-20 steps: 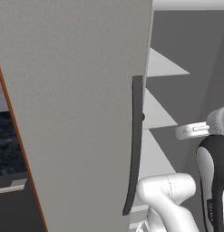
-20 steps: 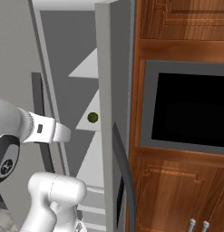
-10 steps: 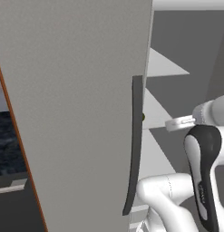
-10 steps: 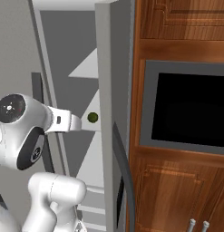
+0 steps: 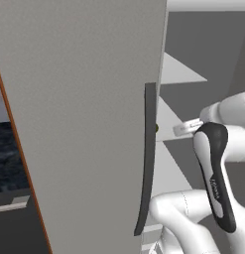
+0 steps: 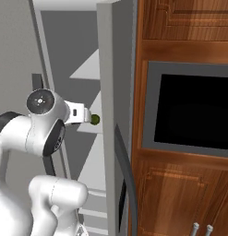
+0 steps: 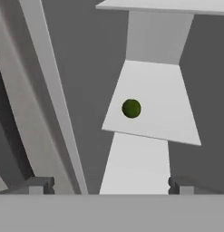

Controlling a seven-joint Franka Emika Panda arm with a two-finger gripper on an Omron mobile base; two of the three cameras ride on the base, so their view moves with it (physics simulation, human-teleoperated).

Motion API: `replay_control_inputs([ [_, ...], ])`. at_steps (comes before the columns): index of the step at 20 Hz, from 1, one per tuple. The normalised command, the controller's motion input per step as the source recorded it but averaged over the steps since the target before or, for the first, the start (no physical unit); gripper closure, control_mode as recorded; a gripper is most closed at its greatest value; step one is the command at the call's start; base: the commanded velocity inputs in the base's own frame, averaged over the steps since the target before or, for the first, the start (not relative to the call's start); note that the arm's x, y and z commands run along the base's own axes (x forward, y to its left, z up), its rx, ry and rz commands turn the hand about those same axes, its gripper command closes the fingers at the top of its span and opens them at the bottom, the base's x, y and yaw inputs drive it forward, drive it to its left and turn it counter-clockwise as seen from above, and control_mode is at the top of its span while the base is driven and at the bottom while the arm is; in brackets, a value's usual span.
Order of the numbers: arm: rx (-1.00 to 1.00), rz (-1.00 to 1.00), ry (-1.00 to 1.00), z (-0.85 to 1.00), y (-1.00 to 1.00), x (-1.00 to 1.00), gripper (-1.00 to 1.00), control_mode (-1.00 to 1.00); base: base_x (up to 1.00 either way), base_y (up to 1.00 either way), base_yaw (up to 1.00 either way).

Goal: Take the mushroom, lime, and carrot from the freezer and place them in the bowl on the counter.

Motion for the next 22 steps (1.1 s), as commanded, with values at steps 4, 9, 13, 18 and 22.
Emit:
replay_control_inputs([
  [4, 0.0, 0.08, 0.09, -0.35, 0.0, 0.43, -1.0, -1.0, 0.0, 0.0, 0.0],
  [9, 0.0, 0.12, 0.13, -0.49, -0.01, 0.47, -1.0, -1.0, 0.0, 0.0, 0.0],
  [13, 0.0, 0.1, 0.08, -0.47, 0.0, 0.56, -1.0, -1.0, 0.0, 0.0, 0.0],
  [18, 0.0, 0.01, 0.0, -0.31, 0.02, 0.6, -1.0, -1.0, 0.0, 0.0, 0.0],
  [22, 0.0, 0.0, 0.0, -0.14, 0.0, 0.47, -1.0, -1.0, 0.0, 0.0, 0.0],
])
